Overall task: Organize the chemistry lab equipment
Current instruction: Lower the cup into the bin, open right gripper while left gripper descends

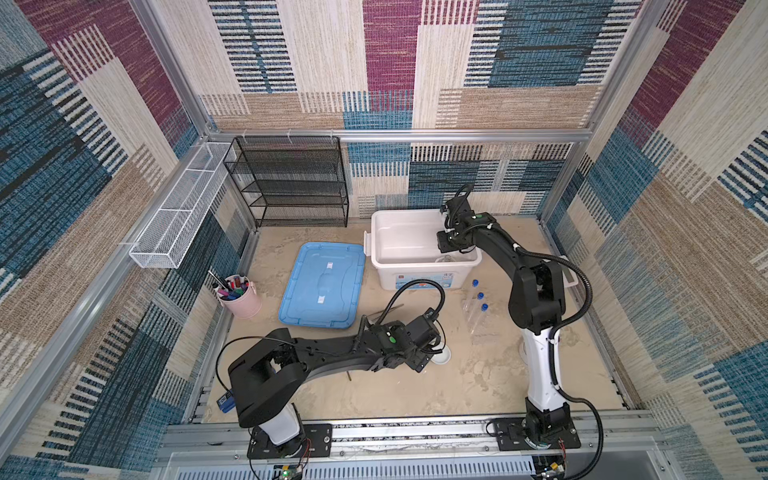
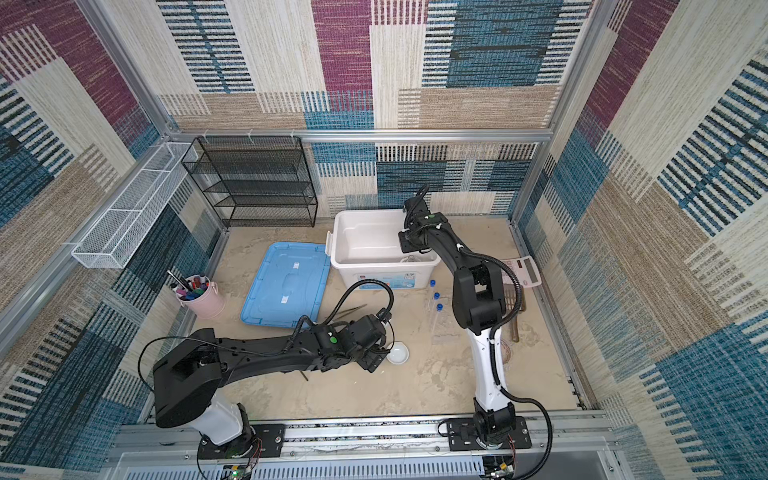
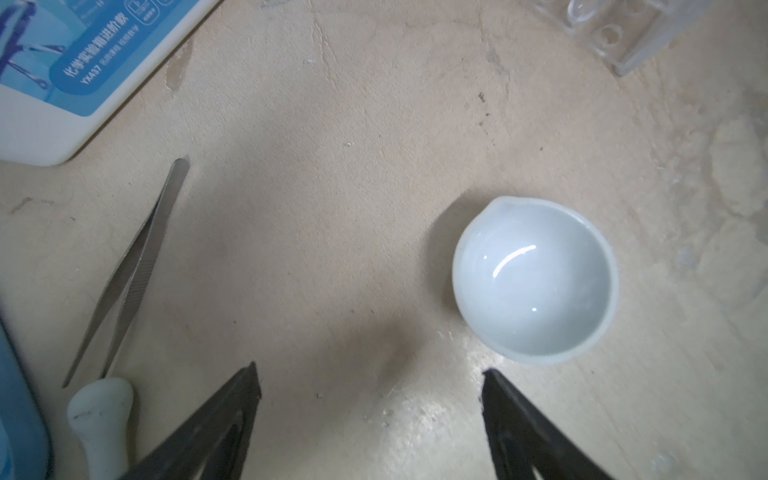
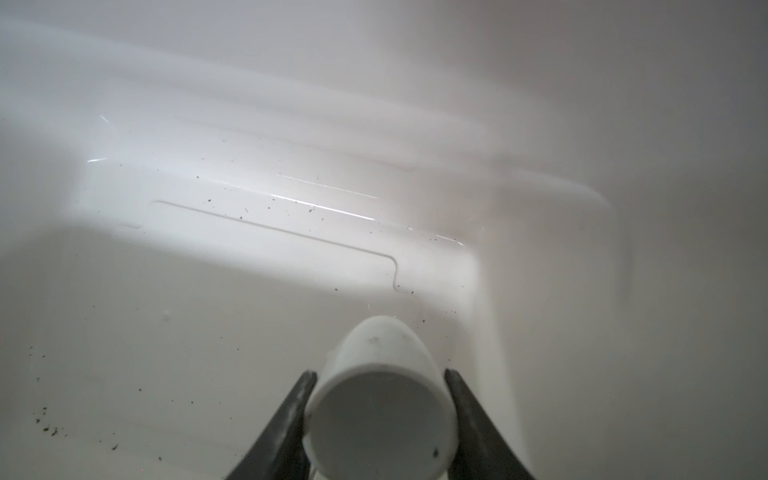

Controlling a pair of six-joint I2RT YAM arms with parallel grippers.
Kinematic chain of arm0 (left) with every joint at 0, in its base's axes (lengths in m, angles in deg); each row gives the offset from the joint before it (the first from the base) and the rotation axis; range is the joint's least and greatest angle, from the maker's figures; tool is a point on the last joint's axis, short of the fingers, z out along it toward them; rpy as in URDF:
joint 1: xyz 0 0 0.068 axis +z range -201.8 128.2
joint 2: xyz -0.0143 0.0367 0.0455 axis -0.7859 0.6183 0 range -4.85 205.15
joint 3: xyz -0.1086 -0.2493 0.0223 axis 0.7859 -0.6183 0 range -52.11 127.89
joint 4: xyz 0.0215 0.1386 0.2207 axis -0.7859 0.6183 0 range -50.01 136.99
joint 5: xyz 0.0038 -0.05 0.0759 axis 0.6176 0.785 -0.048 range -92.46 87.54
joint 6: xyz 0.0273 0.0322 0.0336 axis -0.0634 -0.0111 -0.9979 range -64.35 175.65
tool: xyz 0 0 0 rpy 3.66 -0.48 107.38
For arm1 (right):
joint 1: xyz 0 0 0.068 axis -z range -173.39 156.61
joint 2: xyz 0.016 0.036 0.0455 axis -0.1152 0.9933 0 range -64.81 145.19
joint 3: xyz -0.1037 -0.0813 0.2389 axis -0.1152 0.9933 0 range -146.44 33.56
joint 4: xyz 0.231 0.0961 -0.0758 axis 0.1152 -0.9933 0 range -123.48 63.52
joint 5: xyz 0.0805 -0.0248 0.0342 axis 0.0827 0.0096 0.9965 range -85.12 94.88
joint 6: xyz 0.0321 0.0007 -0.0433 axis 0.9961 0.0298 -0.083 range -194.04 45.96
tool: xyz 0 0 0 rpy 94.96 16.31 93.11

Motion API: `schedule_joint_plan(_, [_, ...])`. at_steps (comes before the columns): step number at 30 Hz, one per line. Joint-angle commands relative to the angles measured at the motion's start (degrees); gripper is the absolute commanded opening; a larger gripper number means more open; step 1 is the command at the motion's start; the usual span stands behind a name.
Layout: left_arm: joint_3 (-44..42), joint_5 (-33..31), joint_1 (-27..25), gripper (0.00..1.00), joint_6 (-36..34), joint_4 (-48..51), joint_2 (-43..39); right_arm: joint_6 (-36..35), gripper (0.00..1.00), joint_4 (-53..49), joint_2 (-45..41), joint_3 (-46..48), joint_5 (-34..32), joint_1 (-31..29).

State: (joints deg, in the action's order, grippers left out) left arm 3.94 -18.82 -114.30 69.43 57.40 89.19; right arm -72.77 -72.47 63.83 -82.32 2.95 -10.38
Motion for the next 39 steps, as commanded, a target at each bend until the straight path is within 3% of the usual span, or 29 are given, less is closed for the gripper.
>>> schedule_joint_plan(1, [0.59,-1.14,0.00,0.86,0.36,0.45,0.38,0.60,0.37,-0.33,1.03,-1.43,0.11,-0.01])
schedule_joint_plan(20, [2.78,-1.42,-0.27,0.86,-0.58,1.12,2.70,1.34,0.40,-5.10,2.67,-3.92,-1.91,-0.03])
schedule_joint_plan(36, [7.40,1.17,-1.34,0.88,-2.10,1.29,5.72,1.29,0.48,-4.01,2.06,-3.13,-2.36,-0.01])
schedule_joint_plan(39, [8.62,2.47,-1.51,0.90,-2.27,1.96,6.81,1.28,0.53,-3.50,1.55,-2.36,-2.32,-0.06])
